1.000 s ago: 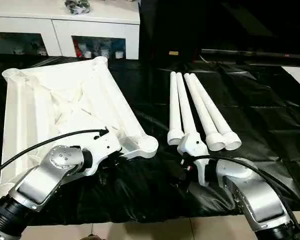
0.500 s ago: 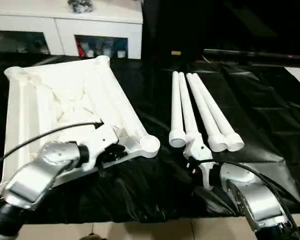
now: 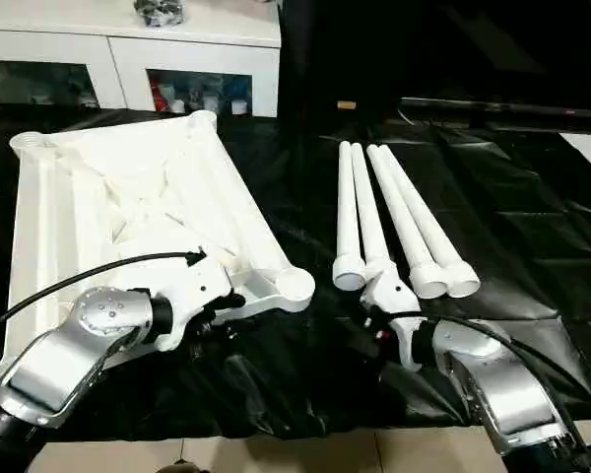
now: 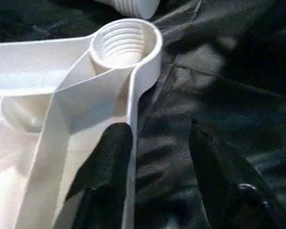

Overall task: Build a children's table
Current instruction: Move table base

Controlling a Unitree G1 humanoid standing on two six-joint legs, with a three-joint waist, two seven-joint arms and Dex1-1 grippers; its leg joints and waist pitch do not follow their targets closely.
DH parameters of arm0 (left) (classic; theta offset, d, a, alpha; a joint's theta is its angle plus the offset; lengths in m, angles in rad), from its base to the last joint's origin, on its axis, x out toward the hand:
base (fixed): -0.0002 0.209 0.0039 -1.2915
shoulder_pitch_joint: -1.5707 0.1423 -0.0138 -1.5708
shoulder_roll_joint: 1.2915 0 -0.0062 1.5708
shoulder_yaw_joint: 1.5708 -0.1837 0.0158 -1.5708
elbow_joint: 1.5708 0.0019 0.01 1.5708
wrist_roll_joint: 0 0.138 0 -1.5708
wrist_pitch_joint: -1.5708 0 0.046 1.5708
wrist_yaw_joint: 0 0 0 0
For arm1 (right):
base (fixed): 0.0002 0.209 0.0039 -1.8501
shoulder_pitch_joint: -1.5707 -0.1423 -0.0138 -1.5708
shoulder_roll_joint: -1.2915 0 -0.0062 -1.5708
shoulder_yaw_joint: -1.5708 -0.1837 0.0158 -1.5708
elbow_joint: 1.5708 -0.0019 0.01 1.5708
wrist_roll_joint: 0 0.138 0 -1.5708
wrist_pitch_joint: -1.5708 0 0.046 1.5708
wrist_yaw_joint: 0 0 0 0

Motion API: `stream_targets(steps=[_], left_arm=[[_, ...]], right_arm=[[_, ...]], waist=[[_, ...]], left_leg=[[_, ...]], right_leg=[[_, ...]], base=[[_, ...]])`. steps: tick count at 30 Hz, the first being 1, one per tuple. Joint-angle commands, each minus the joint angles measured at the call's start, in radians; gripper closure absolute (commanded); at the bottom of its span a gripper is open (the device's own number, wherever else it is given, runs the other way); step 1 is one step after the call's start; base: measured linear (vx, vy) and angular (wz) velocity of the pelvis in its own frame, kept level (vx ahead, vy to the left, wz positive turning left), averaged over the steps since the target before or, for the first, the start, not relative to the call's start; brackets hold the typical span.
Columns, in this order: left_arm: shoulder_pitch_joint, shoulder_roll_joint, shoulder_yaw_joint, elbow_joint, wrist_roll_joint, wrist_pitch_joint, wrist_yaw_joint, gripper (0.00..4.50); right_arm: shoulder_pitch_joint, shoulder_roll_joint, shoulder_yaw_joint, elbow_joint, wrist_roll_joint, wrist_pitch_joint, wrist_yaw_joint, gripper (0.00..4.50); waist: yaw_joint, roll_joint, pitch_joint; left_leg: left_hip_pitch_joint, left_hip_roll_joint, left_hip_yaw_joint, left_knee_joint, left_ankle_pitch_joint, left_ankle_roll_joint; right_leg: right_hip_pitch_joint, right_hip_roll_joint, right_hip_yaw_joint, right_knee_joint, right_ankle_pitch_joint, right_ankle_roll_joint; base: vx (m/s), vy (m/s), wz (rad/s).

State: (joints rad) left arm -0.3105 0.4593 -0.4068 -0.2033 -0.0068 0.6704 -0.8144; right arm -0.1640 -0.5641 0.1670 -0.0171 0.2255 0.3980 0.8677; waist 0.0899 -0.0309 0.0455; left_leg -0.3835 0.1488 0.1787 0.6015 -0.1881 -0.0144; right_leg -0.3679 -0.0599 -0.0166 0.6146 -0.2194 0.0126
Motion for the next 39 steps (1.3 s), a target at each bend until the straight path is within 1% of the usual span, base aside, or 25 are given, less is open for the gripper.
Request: stream_targets(steps=[1, 2, 3, 4, 5, 6, 7, 11, 15, 18, 20, 21, 22, 24, 25, 26, 27, 28, 30, 31, 32, 33, 34, 38, 39], left_arm=[[0.017, -0.003, -0.029, -0.013, 0.002, 0.004, 0.002, 1.98], [0.018, -0.004, -0.03, -0.014, 0.001, 0.006, 0.002, 1.98], [0.02, -0.007, -0.031, -0.017, -0.002, 0.009, 0.003, 1.98], [0.031, -0.027, -0.02, -0.035, -0.024, 0.018, 0.008, 1.98], [0.033, -0.031, -0.017, -0.039, -0.029, 0.02, 0.009, 1.98], [0.037, -0.041, -0.01, -0.049, -0.04, 0.019, 0.012, 1.98], [0.042, -0.052, 0.0, -0.058, -0.047, 0.015, 0.019, 1.98], [0.042, -0.07, 0.035, -0.075, -0.064, -0.004, 0.042, 1.98], [0.026, -0.066, 0.067, -0.053, -0.045, -0.011, 0.074, 1.98], [-0.004, -0.074, 0.109, -0.012, -0.034, -0.027, 0.122, 1.98], [-0.025, -0.058, 0.103, 0.012, -0.014, -0.028, 0.127, 1.98], [-0.03, -0.047, 0.092, 0.021, -0.008, -0.016, 0.12, 1.98], [-0.032, -0.025, 0.059, 0.045, 0.001, -0.003, 0.093, 2.13], [-0.031, -0.019, 0.044, 0.055, -0.002, 0.013, 0.076, 2.32], [-0.03, -0.013, 0.018, 0.075, -0.003, 0.023, 0.053, 2.32], [-0.03, -0.013, 0.018, 0.075, -0.003, 0.023, 0.053, 2.36], [-0.03, -0.012, 0.008, 0.085, -0.002, 0.026, 0.047, 2.45], [-0.031, -0.016, -0.003, 0.104, -0.003, 0.017, 0.039, 2.58], [-0.035, -0.023, -0.005, 0.117, -0.011, 0.015, 0.036, 2.74], [-0.036, -0.026, -0.004, 0.12, -0.013, 0.016, 0.037, 2.74], [-0.04, -0.027, -0.004, 0.13, -0.01, 0.016, 0.041, 2.8], [-0.04, -0.027, -0.004, 0.13, -0.01, 0.016, 0.041, 2.91], [-0.05, -0.027, -0.003, 0.148, -0.005, 0.016, 0.045, 3.05], [-0.068, -0.025, 0.001, 0.17, -0.007, 0.021, 0.039, 3.25], [-0.073, -0.022, 0.0, 0.173, -0.01, 0.021, 0.033, 3.37]], right_arm=[[-0.022, -0.004, -0.033, -0.041, 0.015, 0.027, -0.019, 0.0], [-0.024, -0.004, -0.035, -0.043, 0.016, 0.028, -0.021, 0.0], [-0.027, -0.002, -0.042, -0.048, 0.018, 0.029, -0.026, 0.0], [-0.047, 0.004, -0.078, -0.063, 0.041, 0.045, -0.045, 0.0], [-0.051, 0.006, -0.085, -0.066, 0.045, 0.048, -0.049, 0.0], [-0.065, 0.015, -0.109, -0.074, 0.065, 0.064, -0.064, 0.0], [-0.083, 0.027, -0.135, -0.08, 0.092, 0.088, -0.079, 0.0], [-0.119, 0.049, -0.166, -0.097, 0.145, 0.139, -0.09, 0.0], [-0.13, 0.066, -0.165, -0.098, 0.144, 0.149, -0.112, 0.0], [-0.131, 0.082, -0.166, -0.092, 0.124, 0.156, -0.149, 0.0], [-0.124, 0.084, -0.158, -0.091, 0.113, 0.159, -0.163, 0.0], [-0.121, 0.082, -0.152, -0.092, 0.108, 0.161, -0.165, 0.0], [-0.112, 0.077, -0.132, -0.088, 0.09, 0.157, -0.17, 0.0], [-0.108, 0.074, -0.122, -0.084, 0.075, 0.152, -0.174, 0.0], [-0.107, 0.074, -0.113, -0.068, 0.049, 0.143, -0.19, 0.0], [-0.107, 0.074, -0.113, -0.068, 0.049, 0.143, -0.19, 0.0], [-0.107, 0.075, -0.111, -0.06, 0.038, 0.138, -0.202, 0.0], [-0.11, 0.08, -0.114, -0.041, 0.024, 0.138, -0.23, 0.0], [-0.112, 0.086, -0.124, -0.032, 0.024, 0.142, -0.248, 0.0], [-0.111, 0.086, -0.126, -0.031, 0.024, 0.143, -0.252, 0.0], [-0.108, 0.085, -0.127, -0.031, 0.023, 0.143, -0.254, 0.0], [-0.108, 0.085, -0.127, -0.031, 0.023, 0.143, -0.254, 0.0], [-0.102, 0.084, -0.125, -0.034, 0.02, 0.143, -0.251, 0.0], [-0.086, 0.08, -0.116, -0.045, 0.014, 0.141, -0.239, 0.0], [-0.084, 0.078, -0.112, -0.043, 0.013, 0.139, -0.237, 0.0]], waist=[[0.003, -0.005, -0.048], [0.001, -0.01, -0.048], [0.002, -0.008, -0.048], [0.001, -0.016, -0.048], [0.001, -0.014, -0.048], [0.003, -0.016, -0.048], [0.003, -0.013, -0.048], [0.001, -0.019, -0.047], [0.0, -0.019, -0.047], [0.0, -0.017, -0.048], [0.002, -0.017, -0.049], [0.003, -0.015, -0.049], [0.003, -0.013, -0.049], [0.003, -0.012, -0.05], [0.002, -0.008, -0.05], [0.001, -0.01, -0.05], [0.004, -0.004, -0.051], [0.002, -0.006, -0.05], [0.003, 0.001, -0.05], [0.002, -0.003, -0.049], [0.003, 0.001, -0.048], [0.002, -0.002, -0.049], [0.003, 0.002, -0.049], [0.003, 0.001, -0.05], [0.003, 0.004, -0.05]], left_leg=[[0.026, 0.083, -0.034, -0.081, -0.167, 0.029], [0.027, 0.083, -0.032, -0.08, -0.166, 0.03], [0.028, 0.083, -0.033, -0.08, -0.166, 0.03], [0.028, 0.084, -0.031, -0.08, -0.168, 0.028], [0.026, 0.084, -0.032, -0.081, -0.161, 0.029], [0.026, 0.084, -0.032, -0.08, -0.156, 0.03], [0.029, 0.084, -0.031, -0.08, -0.157, 0.029], [0.03, 0.083, -0.029, -0.08, -0.158, 0.017], [0.028, 0.081, -0.029, -0.078, -0.145, 0.017], [0.029, 0.079, -0.028, -0.077, -0.136, 0.007], [0.03, 0.079, -0.029, -0.077, -0.13, 0.005], [0.03, 0.078, -0.03, -0.078, -0.133, 0.004], [0.03, 0.079, -0.03, -0.078, -0.133, 0.001], [0.031, 0.078, -0.029, -0.079, -0.132, -0.006], [0.031, 0.078, -0.029, -0.079, -0.129, -0.011], [0.031, 0.077, -0.028, -0.079, -0.135, -0.013], [0.031, 0.079, -0.03, -0.079, -0.133, -0.017], [0.031, 0.078, -0.029, -0.079, -0.141, -0.019], [0.031, 0.077, -0.029, -0.08, -0.153, -0.025], [0.03, 0.079, -0.03, -0.081, -0.163, -0.027], [0.031, 0.079, -0.031, -0.082, -0.17, -0.029], [0.031, 0.079, -0.03, -0.081, -0.175, -0.028], [0.03, 0.078, -0.03, -0.08, -0.174, -0.026], [0.03, 0.079, -0.031, -0.081, -0.17, -0.024], [0.03, 0.079, -0.031, -0.08, -0.166, -0.023]], right_leg=[[0.022, -0.087, 0.035, -0.067, -0.103, -0.232], [0.022, -0.087, 0.035, -0.068, -0.102, -0.231], [0.021, -0.088, 0.035, -0.066, -0.104, -0.233], [0.021, -0.087, 0.035, -0.069, -0.11, -0.232], [0.024, -0.089, 0.036, -0.065, -0.105, -0.234], [0.023, -0.089, 0.035, -0.066, -0.105, -0.231], [0.02, -0.089, 0.036, -0.066, -0.114, -0.234], [0.021, -0.085, 0.035, -0.066, -0.1, -0.231], [0.02, -0.084, 0.034, -0.065, -0.092, -0.227], [0.02, -0.082, 0.034, -0.064, -0.085, -0.22], [0.02, -0.081, 0.034, -0.062, -0.077, -0.215], [0.02, -0.083, 0.034, -0.063, -0.076, -0.213], [0.02, -0.083, 0.034, -0.062, -0.074, -0.211], [0.019, -0.082, 0.034, -0.061, -0.072, -0.209], [0.018, -0.082, 0.034, -0.06, -0.065, -0.211], [0.019, -0.082, 0.035, -0.06, -0.06, -0.215], [0.02, -0.084, 0.035, -0.058, -0.054, -0.217], [0.018, -0.083, 0.035, -0.061, -0.051, -0.221], [0.02, -0.084, 0.036, -0.061, -0.052, -0.227], [0.021, -0.083, 0.035, -0.061, -0.055, -0.23], [0.021, -0.083, 0.035, -0.062, -0.06, -0.23], [0.023, -0.084, 0.036, -0.062, -0.065, -0.228], [0.022, -0.084, 0.037, -0.062, -0.066, -0.228], [0.023, -0.084, 0.036, -0.061, -0.056, -0.23], [0.023, -0.084, 0.036, -0.06, -0.044, -0.233]], base=[[0.0, 0.0, 0.0], [0.0, 0.0, 0.0], [0.0, 0.0, 0.0], [0.0, 0.0, 0.0], [0.0, 0.0, 0.0], [0.0, 0.0, 0.0], [0.0, 0.0, 0.0], [0.0, 0.0, 0.0], [0.0, 0.0, 0.0], [0.0, 0.0, 0.0], [0.0, 0.0, 0.0], [0.0, 0.0, 0.0], [0.0, 0.0, 0.0], [0.0, 0.0, 0.0], [0.0, 0.0, 0.0], [0.0, 0.0, 0.0], [0.0, 0.0, 0.0], [0.0, 0.0, 0.0], [0.0, 0.0, 0.0], [0.0, 0.0, 0.0], [0.0, 0.0, 0.0], [0.0, 0.0, 0.0], [0.0, 0.0, 0.0], [0.0, 0.0, 0.0], [0.0, 0.0, 0.0]])
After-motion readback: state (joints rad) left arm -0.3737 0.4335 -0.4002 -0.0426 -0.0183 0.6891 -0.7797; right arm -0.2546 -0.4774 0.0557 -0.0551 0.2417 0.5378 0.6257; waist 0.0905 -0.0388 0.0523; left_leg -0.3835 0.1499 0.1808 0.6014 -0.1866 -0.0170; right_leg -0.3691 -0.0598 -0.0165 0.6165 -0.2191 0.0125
